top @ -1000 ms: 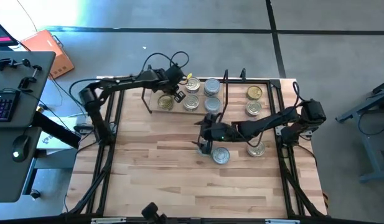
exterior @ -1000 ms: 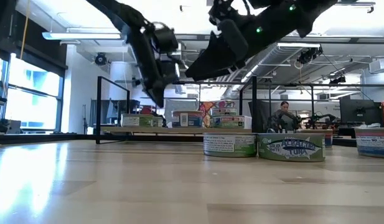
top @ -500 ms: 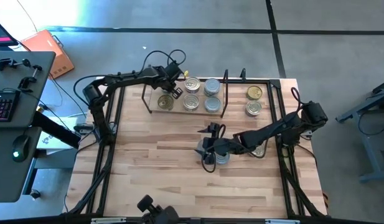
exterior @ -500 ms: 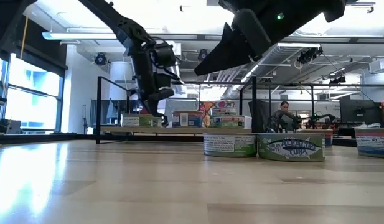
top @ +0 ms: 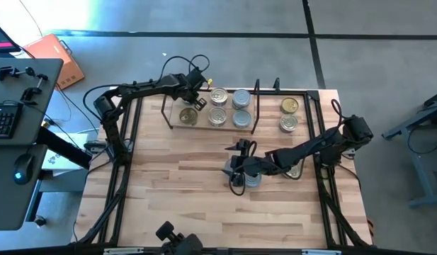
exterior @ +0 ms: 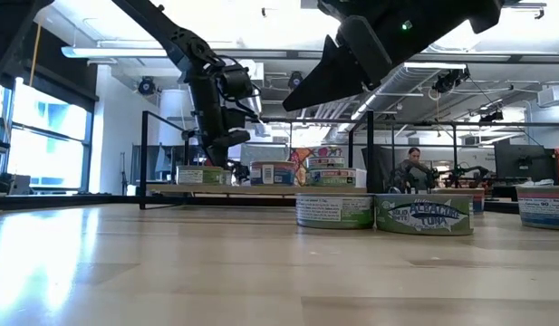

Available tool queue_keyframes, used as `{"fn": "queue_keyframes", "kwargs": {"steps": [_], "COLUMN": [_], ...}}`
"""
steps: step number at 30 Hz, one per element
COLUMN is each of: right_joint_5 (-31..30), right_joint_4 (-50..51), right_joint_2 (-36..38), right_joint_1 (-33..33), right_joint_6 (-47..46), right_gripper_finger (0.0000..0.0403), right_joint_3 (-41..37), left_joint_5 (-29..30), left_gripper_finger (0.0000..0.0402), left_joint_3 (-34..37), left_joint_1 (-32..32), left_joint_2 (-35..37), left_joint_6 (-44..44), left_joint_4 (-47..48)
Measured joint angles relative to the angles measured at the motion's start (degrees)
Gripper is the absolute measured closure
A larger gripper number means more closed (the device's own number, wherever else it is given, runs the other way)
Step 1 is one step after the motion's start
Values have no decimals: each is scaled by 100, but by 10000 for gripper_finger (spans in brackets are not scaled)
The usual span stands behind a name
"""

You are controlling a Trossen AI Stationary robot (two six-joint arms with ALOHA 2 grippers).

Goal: Stack canned seafood by type on shelf
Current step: Adjust the tuna cans and the shelf on the table

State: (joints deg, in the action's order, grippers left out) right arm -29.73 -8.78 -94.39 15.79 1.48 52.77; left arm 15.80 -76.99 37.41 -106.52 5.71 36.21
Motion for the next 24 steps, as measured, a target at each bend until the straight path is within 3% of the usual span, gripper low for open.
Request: {"fn": "queue_keyframes", "kwargs": {"steps": [6, 12, 17, 20, 24], "right_joint_5": [3, 17, 21, 21, 21], "right_joint_4": [47, 94, 105, 85, 83], "right_joint_2": [0, 2, 2, 4, 4], "right_joint_1": [0, 0, 22, 28, 28], "right_joint_6": [0, -85, -149, -149, -149], "right_gripper_finger": [6, 6, 6, 6, 6], "right_joint_3": [-2, -2, -2, -2, -2], "left_joint_5": [-20, -39, -738, -809, -807], "left_gripper_finger": [401, 401, 401, 401, 401], "left_joint_3": [15, 13, 18, 218, 688], "left_joint_1": [-80, -407, -711, -832, -878], "left_joint_2": [158, 771, 1108, 1086, 990], "left_joint_6": [-46, -90, 23, 151, 155], "left_joint_4": [-18, 141, 1092, 1471, 1178]}}
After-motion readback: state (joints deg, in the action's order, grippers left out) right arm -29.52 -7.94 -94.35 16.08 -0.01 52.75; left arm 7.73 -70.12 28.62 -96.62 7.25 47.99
